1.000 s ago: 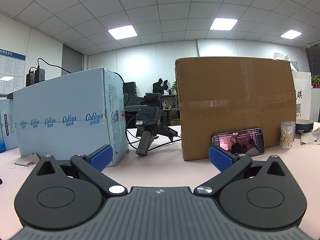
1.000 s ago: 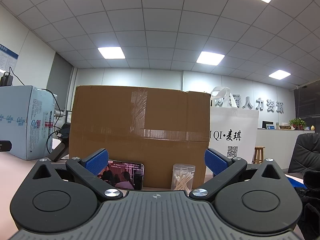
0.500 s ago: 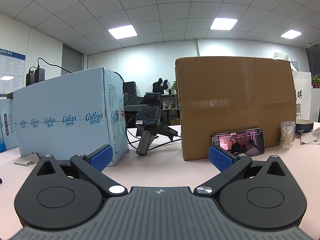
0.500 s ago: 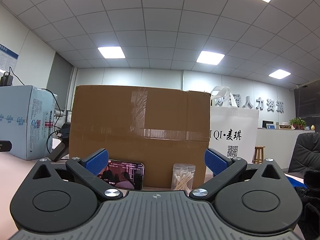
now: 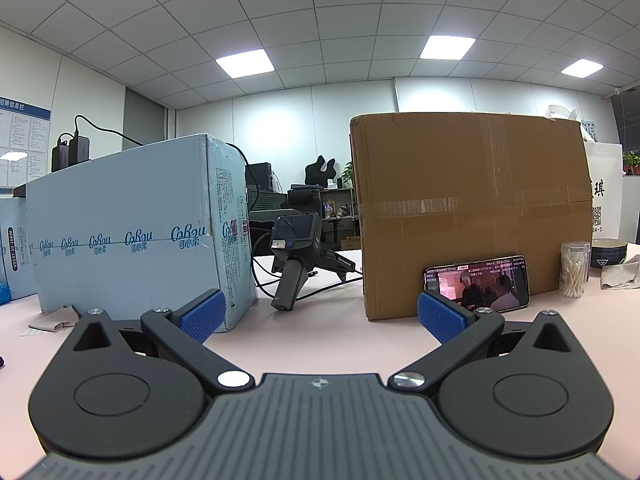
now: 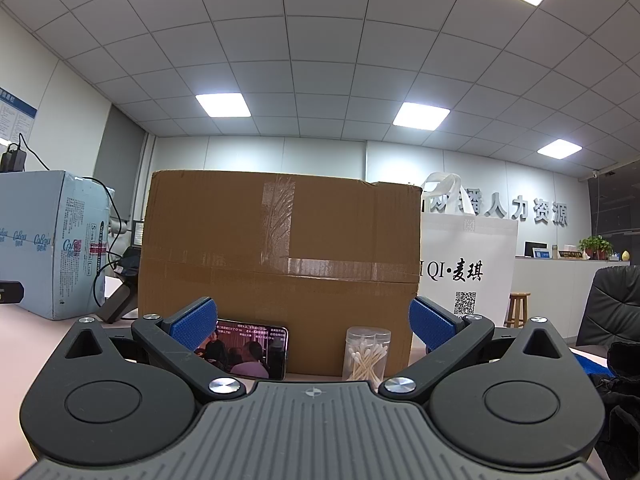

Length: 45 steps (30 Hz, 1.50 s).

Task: Fold clothes

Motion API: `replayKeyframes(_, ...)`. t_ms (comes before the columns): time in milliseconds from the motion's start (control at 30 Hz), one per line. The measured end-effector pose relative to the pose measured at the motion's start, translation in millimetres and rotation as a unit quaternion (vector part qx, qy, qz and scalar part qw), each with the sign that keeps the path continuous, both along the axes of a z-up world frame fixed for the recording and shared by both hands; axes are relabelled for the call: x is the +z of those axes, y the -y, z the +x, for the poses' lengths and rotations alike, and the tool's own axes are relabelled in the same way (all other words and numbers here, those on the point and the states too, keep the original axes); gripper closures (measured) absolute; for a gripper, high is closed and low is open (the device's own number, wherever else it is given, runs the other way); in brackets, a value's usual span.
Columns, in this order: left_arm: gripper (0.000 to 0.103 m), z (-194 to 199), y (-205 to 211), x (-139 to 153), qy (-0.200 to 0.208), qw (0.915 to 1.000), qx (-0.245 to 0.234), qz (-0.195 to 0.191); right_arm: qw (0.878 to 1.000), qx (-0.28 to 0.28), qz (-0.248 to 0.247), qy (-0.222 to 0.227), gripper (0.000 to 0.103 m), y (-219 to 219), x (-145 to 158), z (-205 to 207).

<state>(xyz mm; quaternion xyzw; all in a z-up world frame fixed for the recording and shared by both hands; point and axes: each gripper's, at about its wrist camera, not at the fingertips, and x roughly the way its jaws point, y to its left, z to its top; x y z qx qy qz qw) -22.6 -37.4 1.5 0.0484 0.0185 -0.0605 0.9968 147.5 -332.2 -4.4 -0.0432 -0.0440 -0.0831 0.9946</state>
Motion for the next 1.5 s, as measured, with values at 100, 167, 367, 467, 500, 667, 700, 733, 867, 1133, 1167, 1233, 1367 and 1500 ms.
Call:
replayKeyframes(100,0.0,-0.2,-0.9,0.0,0.0,1.0,0.0,0.0,1.0,0.0,0.0,0.0,0.0,-0.5,0.2,6.6)
replayKeyframes(167,0.0,-0.2,-0.7,0.1,0.0,1.0,0.0,0.0,1.0,0.0,0.0,0.0,0.0,-0.4,0.7,6.2)
replayKeyframes(367,0.0,0.6,0.0,-0.2,0.0,1.0,0.0,0.0,1.0,0.0,0.0,0.0,0.0,-0.6,0.9,12.3)
replayKeyframes(467,0.0,0.9,0.1,-0.2,0.0,1.0,0.0,0.0,1.0,0.0,0.0,0.0,0.0,-0.7,0.9,12.5)
replayKeyframes(500,0.0,1.1,-0.1,-0.2,0.0,1.0,0.0,0.0,1.0,0.0,0.0,0.0,0.0,-0.5,0.8,15.0)
replayKeyframes(667,0.0,0.9,0.3,-0.3,0.0,1.0,0.0,0.0,1.0,0.0,0.0,0.001,0.0,-0.2,0.5,16.9)
replayKeyframes(700,0.0,1.0,0.3,-0.4,0.0,1.0,0.0,0.0,1.0,0.0,0.0,0.001,0.0,-0.3,0.3,17.2)
replayKeyframes(733,0.0,1.1,0.5,-0.4,0.0,1.0,0.0,0.001,1.0,0.0,0.0,0.001,0.0,-0.4,0.2,17.5)
replayKeyframes(867,0.0,1.4,0.7,-0.5,0.0,1.0,0.0,0.001,1.0,0.0,0.0,0.001,0.0,0.4,4.5,27.7)
replayKeyframes(1133,0.0,2.0,0.7,-0.7,0.0,1.0,0.0,0.0,1.0,0.0,0.0,0.001,0.0,1.8,4.9,26.0)
replayKeyframes(1167,0.0,1.7,0.6,-0.7,0.0,1.0,0.0,0.0,1.0,0.0,0.0,0.001,0.0,1.9,5.0,27.0)
replayKeyframes(1233,0.0,1.9,0.5,-0.7,0.0,1.0,0.0,0.0,1.0,0.0,0.0,0.001,0.0,2.4,5.3,33.6)
replayKeyframes(1367,0.0,1.9,0.7,-0.8,0.0,1.0,0.0,0.0,1.0,0.0,0.0,0.001,0.0,2.5,5.2,33.5)
replayKeyframes(1500,0.0,1.8,1.1,-0.8,0.0,1.0,0.0,0.0,1.0,0.0,0.0,0.001,0.0,2.5,4.8,29.3)
